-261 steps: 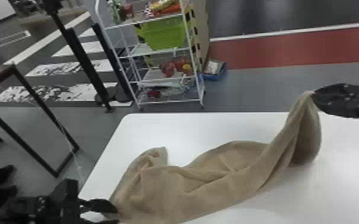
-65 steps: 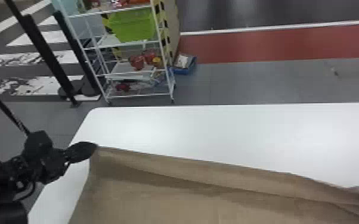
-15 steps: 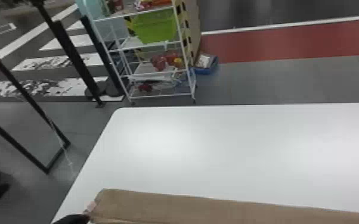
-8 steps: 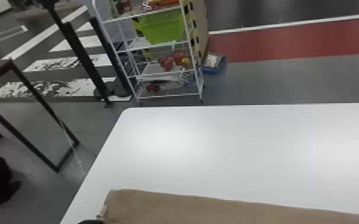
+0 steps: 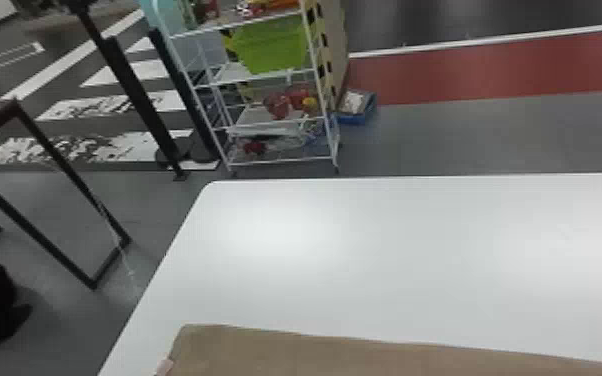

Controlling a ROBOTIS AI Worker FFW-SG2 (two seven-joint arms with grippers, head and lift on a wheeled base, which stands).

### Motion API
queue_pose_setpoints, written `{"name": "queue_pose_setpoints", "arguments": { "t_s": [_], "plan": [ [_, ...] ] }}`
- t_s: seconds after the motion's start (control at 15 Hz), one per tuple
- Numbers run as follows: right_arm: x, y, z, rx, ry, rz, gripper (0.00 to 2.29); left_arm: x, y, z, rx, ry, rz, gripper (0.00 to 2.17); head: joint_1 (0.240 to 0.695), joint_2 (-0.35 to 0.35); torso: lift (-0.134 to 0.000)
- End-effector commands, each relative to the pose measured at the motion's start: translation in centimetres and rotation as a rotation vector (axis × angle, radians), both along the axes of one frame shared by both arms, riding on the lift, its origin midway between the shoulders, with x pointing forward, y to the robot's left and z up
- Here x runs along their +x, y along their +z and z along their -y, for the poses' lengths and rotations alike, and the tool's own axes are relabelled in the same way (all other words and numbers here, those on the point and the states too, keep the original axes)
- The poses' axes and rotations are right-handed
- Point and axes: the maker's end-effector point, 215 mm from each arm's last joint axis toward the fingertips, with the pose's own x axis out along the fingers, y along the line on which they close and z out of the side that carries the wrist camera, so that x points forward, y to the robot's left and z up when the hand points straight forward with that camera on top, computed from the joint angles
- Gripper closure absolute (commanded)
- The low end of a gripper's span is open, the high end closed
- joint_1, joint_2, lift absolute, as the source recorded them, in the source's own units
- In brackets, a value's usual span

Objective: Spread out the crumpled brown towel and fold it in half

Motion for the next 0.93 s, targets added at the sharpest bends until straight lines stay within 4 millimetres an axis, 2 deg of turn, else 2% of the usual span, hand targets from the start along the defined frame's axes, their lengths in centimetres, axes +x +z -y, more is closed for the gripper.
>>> {"name": "queue_pose_setpoints", "arguments": {
  "t_s": [0.0,0.4,0.87],
  "plan": [
    [-0.3,-0.8,0.2,-0.011,0.002,-0.011,1.29,-0.4,-0.3,0.2,0.002,-0.005,-0.013,2.14,0.695,0.331,-0.122],
    [-0.7,-1.4,0.1,-0.008,0.010,-0.023,1.29,-1.5,-1.8,0.5,0.023,-0.024,-0.073,2.14,0.695,0.331,-0.122],
    [-1.0,-1.3,-0.7,-0.001,0.026,-0.016,1.29,-2.0,-1.5,-0.2,0.063,-0.027,-0.087,2.14,0.695,0.350,-0.122]
  ]
}}
